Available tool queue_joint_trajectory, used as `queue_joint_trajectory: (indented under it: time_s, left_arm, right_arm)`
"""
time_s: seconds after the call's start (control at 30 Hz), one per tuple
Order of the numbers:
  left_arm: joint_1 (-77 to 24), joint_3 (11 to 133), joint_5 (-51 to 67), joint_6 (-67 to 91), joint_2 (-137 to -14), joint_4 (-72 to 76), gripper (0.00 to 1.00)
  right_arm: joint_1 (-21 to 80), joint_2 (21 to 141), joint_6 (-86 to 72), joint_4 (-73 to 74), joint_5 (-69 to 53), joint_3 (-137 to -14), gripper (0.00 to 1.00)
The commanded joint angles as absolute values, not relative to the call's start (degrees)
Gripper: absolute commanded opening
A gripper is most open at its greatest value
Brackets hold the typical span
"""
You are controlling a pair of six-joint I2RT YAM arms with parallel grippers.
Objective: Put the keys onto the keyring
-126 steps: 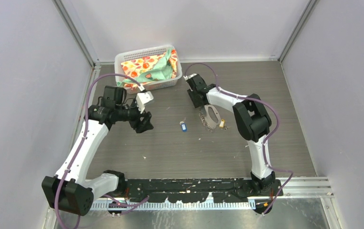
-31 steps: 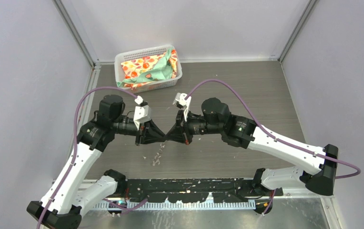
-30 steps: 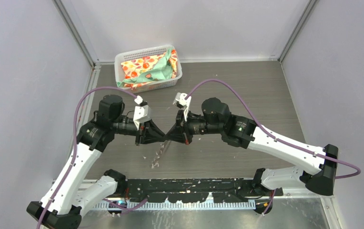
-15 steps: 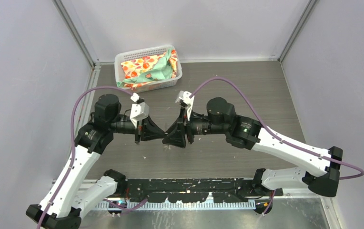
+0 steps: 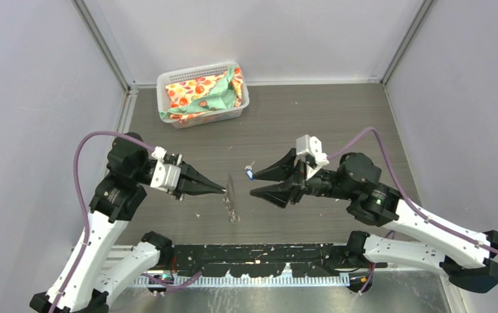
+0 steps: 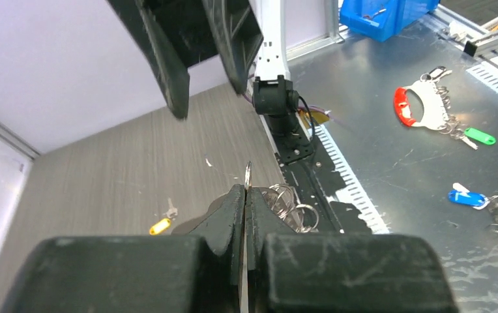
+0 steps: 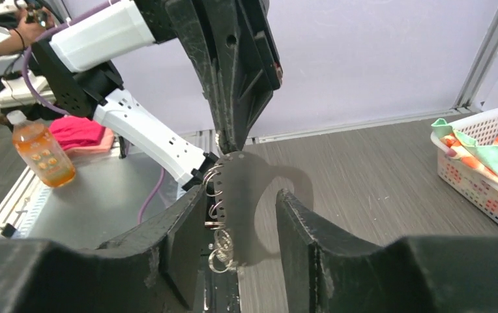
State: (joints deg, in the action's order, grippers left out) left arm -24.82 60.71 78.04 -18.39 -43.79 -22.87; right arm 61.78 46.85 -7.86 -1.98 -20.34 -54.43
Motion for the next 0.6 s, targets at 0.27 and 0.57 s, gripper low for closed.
queue_joint_trajectory:
  time_s: [0.27, 0.57]
  left_arm:
    - [-25.70, 61.18, 76.91, -29.34, -43.85, -18.24, 0.00]
    - [-26.20, 57.11, 71.61, -0.37, -45.73, 3.10, 0.00]
  right_arm:
    - [64.39, 54.51, -0.30, -4.52, -22.45, -60.38, 0.41]
    - [66.49, 54.89, -0.35, -8.43, -18.26, -59.35, 0.39]
